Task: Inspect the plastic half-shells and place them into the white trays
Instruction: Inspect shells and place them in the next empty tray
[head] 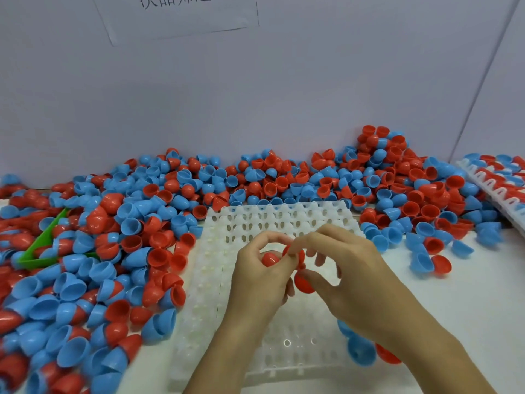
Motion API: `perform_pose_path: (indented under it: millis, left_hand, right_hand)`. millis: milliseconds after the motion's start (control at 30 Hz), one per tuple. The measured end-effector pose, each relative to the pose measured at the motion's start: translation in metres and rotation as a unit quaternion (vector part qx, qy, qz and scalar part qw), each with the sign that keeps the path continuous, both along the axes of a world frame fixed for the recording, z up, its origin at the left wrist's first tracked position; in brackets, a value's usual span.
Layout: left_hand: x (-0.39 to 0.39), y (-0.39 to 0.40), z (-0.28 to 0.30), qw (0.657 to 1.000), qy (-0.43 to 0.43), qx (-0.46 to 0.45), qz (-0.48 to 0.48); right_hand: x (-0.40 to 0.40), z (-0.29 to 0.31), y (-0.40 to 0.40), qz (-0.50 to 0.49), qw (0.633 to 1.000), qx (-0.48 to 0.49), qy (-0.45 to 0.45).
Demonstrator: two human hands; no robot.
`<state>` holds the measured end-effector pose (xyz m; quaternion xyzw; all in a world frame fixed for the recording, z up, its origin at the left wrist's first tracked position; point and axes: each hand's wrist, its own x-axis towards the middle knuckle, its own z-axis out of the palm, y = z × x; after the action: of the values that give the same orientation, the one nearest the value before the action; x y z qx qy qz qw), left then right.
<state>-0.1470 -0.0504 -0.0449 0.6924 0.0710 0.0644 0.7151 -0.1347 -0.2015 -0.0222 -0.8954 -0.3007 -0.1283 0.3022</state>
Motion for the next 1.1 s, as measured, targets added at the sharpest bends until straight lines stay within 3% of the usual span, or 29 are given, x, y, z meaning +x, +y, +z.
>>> perform_pose_path:
  millis: [200,467,600,700,867,1100]
  left_hand:
    - [0.000,0.003,0.004,0.996,-0.005,-0.059,-0.072]
    - [0.003,0.005,0.005,0.997,0.024,-0.070,-0.034]
    - [0.007,0.009,0.007,0.981,0.059,-0.184,0.022]
    - [0.007,0.010,0.008,0.972,0.073,-0.221,0.024]
    - [0.005,0.009,0.011,0.968,0.074,-0.238,0.004]
    - [-0.001,0.010,0.013,0.933,0.039,-0.354,-0.055]
  right_hand:
    - [0.005,0.000,-0.005,-0.032,0.999,-0.001,-0.001]
    - [0.001,0.021,-0.016,-0.034,0.998,-0.041,0.025]
    - [-0.011,0.038,-0.027,-0.026,0.979,-0.150,0.133]
    - [-0.025,0.036,-0.020,-0.024,0.956,-0.224,0.190]
    - [-0.031,0.025,-0.002,-0.036,0.928,-0.314,0.195]
    - [-0.034,0.030,0.003,-0.039,0.913,-0.358,0.191]
